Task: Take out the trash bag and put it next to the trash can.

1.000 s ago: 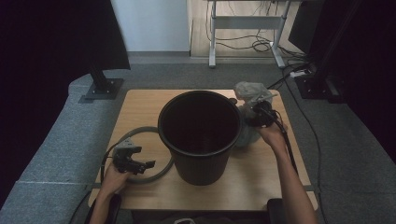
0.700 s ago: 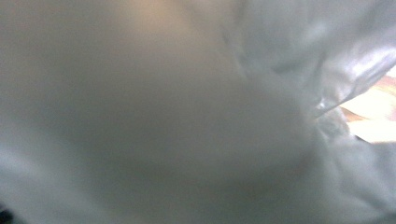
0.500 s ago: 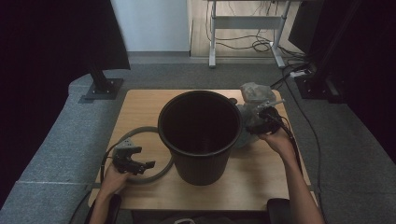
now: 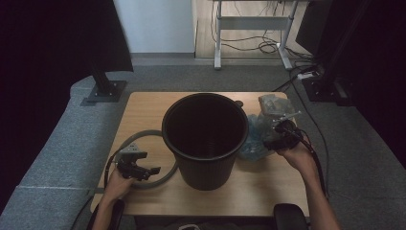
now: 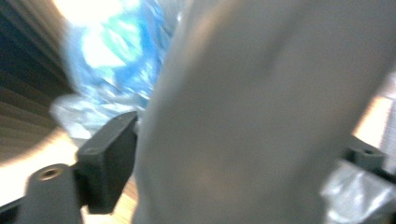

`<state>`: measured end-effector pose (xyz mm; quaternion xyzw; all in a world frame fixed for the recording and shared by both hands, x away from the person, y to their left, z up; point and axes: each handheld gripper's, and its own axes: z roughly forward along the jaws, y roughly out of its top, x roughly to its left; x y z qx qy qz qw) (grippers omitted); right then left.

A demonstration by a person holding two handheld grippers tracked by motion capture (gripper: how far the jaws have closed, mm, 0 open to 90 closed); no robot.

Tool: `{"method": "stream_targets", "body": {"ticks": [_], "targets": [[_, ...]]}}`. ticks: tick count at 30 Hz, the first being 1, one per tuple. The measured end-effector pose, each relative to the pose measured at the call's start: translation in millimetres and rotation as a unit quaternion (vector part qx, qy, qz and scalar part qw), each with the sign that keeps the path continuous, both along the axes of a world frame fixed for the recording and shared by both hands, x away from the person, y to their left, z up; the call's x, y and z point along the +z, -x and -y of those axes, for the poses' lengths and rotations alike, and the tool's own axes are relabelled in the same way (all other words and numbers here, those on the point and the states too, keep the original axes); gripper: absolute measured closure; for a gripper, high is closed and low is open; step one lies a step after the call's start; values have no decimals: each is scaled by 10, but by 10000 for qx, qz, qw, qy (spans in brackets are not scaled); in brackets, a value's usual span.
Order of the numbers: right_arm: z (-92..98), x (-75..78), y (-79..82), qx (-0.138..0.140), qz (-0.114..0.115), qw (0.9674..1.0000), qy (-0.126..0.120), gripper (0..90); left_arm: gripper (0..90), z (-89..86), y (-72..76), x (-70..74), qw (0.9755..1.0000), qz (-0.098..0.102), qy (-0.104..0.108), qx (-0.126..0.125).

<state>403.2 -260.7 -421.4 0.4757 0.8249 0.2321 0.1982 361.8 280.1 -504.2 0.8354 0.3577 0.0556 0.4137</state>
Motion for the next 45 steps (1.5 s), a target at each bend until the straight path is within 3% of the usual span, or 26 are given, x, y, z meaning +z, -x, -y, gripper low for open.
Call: {"method": "stream_targets", "body": {"ticks": [2, 4, 5, 7, 12, 13, 15, 17, 21, 23, 29, 32, 37, 45], "targets": [[-8, -5, 65, -89, 25, 9998, 200, 401, 0, 4, 1, 2, 10000, 5, 5, -12], [-28, -17, 86, -130, 110, 9995, 284, 507, 0, 7, 1, 5, 10000, 10, 17, -19], [-45, -33, 65, -98, 132, 9996, 240, 529, 0, 8, 0, 6, 10000, 10, 28, -27], [-80, -73, -40, -8, 164, 9998, -140, 562, 0, 9, 2, 10, 10000, 17, 37, -39], [-359, -160, -505, 14, 339, 9992, -233, 564, 0, 3, 4, 17, 10000, 29, 47, -56], [-430, -178, -609, 35, 385, 9990, -232, 528, 0, -1, 6, 21, 10000, 37, 51, -59], [-522, -236, -803, 97, 354, 9976, -589, 280, 0, -9, 12, 28, 10000, 63, 56, -40], [-555, -273, -892, 40, 219, 9975, -665, 168, 0, -25, 19, 35, 9999, 82, 53, -24], [-496, -289, -749, 43, 271, 9985, -474, 116, 0, -53, 12, 29, 9999, 83, -40, 78], [-394, -284, -632, -100, 341, 9985, -419, 101, 0, -55, 7, 23, 9999, 69, -88, 98], [-176, -311, -357, -228, 346, 9990, -174, 102, 0, -65, 8, -10, 9990, 53, -386, 208], [-83, -350, -206, -218, 294, 9991, -201, 102, 0, -82, 9, -19, 9981, 70, -509, 325], [70, -445, 55, -246, 320, 9981, -475, 95, 0, -115, 0, -35, 9968, 71, -644, 477], [228, -712, 391, -351, 427, 9963, -663, 61, 0, -121, -11, -91, 9937, 52, -919, 635]]}}
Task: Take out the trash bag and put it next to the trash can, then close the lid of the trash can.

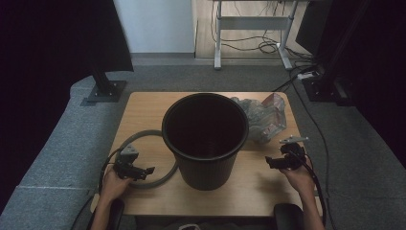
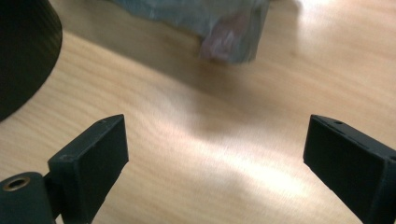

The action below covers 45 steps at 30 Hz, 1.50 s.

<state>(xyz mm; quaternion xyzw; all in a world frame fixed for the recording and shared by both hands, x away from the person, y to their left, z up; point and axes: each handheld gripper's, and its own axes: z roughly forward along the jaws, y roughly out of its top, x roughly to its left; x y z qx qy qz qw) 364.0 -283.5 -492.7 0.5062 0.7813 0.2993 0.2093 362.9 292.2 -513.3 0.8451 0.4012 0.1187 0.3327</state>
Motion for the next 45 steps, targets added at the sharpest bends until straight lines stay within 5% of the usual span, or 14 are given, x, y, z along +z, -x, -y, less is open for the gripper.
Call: {"method": "stream_targets", "body": {"ticks": [7, 14, 16, 24, 31, 40, 45], "targets": [[40, -295, 202, 8, 193, 9998, -26, 44, 0, -18, -16, -54, 9998, -25, -176, 123], [124, -576, 270, -72, 67, 9999, -40, 7, 0, -19, -28, -89, 9994, -53, -292, 152], [154, -651, 296, -155, 169, 9994, -259, 0, 0, -18, -32, -94, 9993, -58, -339, 160], [155, -652, 305, -226, 168, 9993, -238, 0, 0, -73, -88, -39, 9991, 44, -360, 210], [155, -652, 306, -221, 162, 9993, -236, 0, 0, -233, -256, 1, 9980, 200, -282, 520], [156, -651, 306, -219, 161, 9993, -238, 0, 0, -546, -405, -31, 9927, 366, -322, 1102], [155, -651, 306, -219, 161, 9993, -238, 0, 0, -656, -490, -140, 9902, 254, -312, 1336]]}}
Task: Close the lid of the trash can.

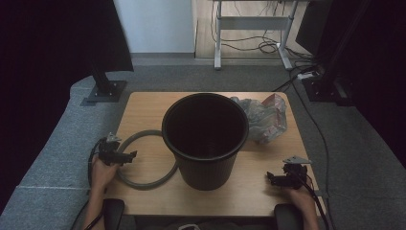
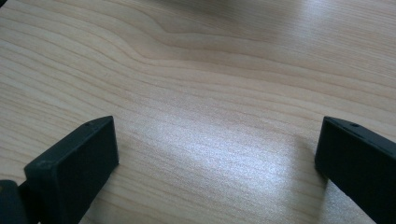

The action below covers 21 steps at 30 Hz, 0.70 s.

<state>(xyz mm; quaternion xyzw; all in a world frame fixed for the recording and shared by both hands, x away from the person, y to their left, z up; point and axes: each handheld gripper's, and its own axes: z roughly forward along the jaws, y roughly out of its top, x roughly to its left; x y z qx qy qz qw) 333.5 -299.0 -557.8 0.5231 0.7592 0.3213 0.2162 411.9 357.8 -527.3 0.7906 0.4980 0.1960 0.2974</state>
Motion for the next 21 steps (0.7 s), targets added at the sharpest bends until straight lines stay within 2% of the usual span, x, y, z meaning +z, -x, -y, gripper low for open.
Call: {"method": "stream_targets", "body": {"ticks": [4, 5, 6, 12, 14, 15, 17, 19, 21], "targets": [[0, 0, 0, 1, 1, 10000, 1, 0, 0, 10, -46, -139, 9995, -266, -160, -66], [0, 0, 0, 1, 0, 10000, 1, 0, 0, -5, -52, -172, 9996, -254, 15, -111], [0, 0, 0, 4, 1, 10000, 1, 0, 0, -18, -48, -188, 9997, -182, 74, -115], [-3, -1, 2, 25, 6, 10000, -3, 0, 0, -14, -48, -189, 9998, -175, 76, -88], [-5, 0, 3, 51, 7, 10000, -4, 0, 21, -34, -36, -181, 9999, -93, 124, -5], [-6, -1, 3, 59, 8, 10000, -5, 0, 92, -50, -24, -174, 9999, -27, 156, 27], [-7, 0, 5, 74, 7, 10000, -5, 0, 315, -93, 1, -156, 9996, 91, 220, 129], [-8, 0, 5, 81, 6, 10000, -5, 0, 406, -104, 8, -150, 9992, 128, 242, 281], [-8, 0, 5, 87, 6, 10000, -6, 0, 525, -96, 5, -132, 9989, 81, 235, 390]]}}
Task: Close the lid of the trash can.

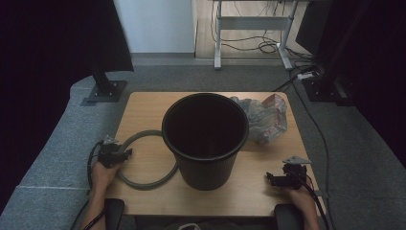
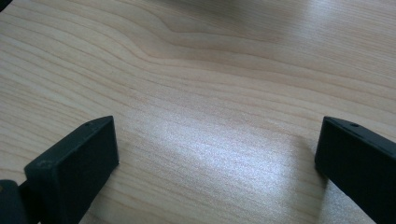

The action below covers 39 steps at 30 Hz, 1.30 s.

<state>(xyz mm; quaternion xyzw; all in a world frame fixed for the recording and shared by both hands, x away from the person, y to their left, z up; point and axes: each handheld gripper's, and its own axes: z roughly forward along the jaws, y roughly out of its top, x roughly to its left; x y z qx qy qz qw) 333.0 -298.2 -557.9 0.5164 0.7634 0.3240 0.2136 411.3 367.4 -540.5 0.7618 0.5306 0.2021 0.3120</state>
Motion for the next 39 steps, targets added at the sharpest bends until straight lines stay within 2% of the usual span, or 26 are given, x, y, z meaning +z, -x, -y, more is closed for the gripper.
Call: {"method": "stream_targets", "body": {"ticks": [1, 3, 5, 9, 19, 22, 30, 39], "targets": [[0, 0, 0, 4, 1, 10000, 2, 0, 549, 1, -5, 8, 10000, -26, -17, 45], [-1, 0, 0, 9, 1, 10000, 2, 0, 655, -6, -20, 31, 9998, -104, -46, 184], [-1, 0, 1, 15, 2, 10000, 3, 0, 776, -13, -32, 44, 9997, -140, -116, 189], [-1, 0, 0, 19, 2, 10000, 2, 0, 783, 5, -59, 70, 9993, -250, -194, 204], [-1, 1, -1, 20, 3, 10000, 3, 0, 792, -130, -69, 106, 9978, -531, 253, 291], [-1, 0, -1, 20, 2, 10000, 2, 0, 792, -161, -64, 131, 9974, -582, 294, 305], [-1, 0, -1, 22, 5, 10000, 3, 0, 794, -262, -31, 309, 9968, -603, 441, 280], [0, 0, -1, 22, 9, 10000, 7, 0, 794, -319, -35, 551, 9960, -647, 608, 121]]}}
